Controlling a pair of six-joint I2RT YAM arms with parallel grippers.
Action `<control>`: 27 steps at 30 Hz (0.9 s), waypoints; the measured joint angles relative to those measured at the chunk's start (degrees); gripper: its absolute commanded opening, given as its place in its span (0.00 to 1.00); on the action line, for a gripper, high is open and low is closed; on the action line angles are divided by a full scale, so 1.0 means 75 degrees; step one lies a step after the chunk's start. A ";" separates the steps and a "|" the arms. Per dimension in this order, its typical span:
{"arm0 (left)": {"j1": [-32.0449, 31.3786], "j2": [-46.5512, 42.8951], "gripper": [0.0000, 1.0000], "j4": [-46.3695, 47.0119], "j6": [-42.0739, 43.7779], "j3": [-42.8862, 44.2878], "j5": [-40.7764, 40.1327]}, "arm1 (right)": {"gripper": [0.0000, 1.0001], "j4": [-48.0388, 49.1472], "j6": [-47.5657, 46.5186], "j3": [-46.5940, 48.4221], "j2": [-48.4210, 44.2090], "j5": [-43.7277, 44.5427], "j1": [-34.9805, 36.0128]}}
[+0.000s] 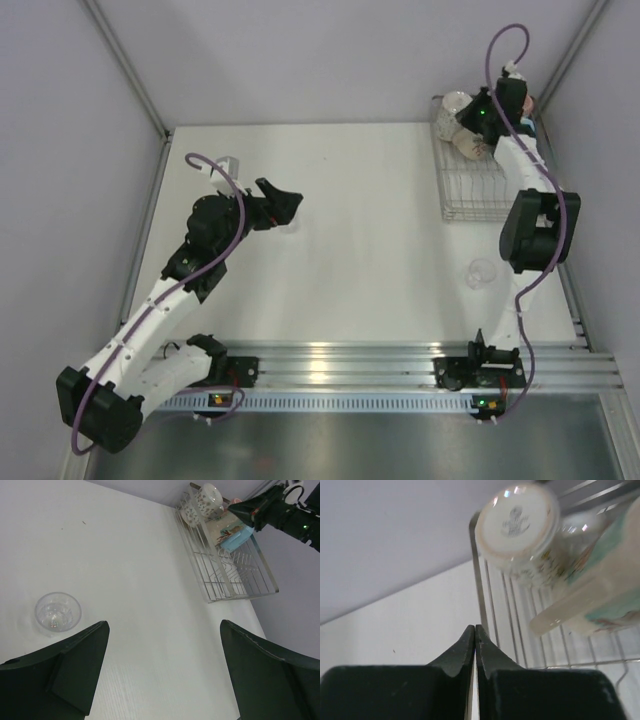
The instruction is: Load the cups into the dish rack
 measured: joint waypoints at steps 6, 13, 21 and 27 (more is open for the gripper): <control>0.0000 0.0003 0.98 0.0000 0.0017 -0.0003 0.0064 | 0.00 0.0277 0.0035 0.0877 0.0009 -0.0691 -0.1294; 0.0000 0.0163 0.98 0.0009 0.0038 0.0044 0.0131 | 0.00 0.0096 0.0050 0.1938 0.0635 -0.0828 -0.1865; 0.0000 0.0271 0.98 0.0003 0.0058 0.0052 0.0154 | 0.00 -0.0242 0.0015 0.2122 0.1212 -0.0836 -0.1848; 0.0000 0.0271 0.98 0.0003 0.0096 0.0052 0.0152 | 0.00 -0.0527 -0.0125 0.2122 0.1367 -0.0836 -0.1842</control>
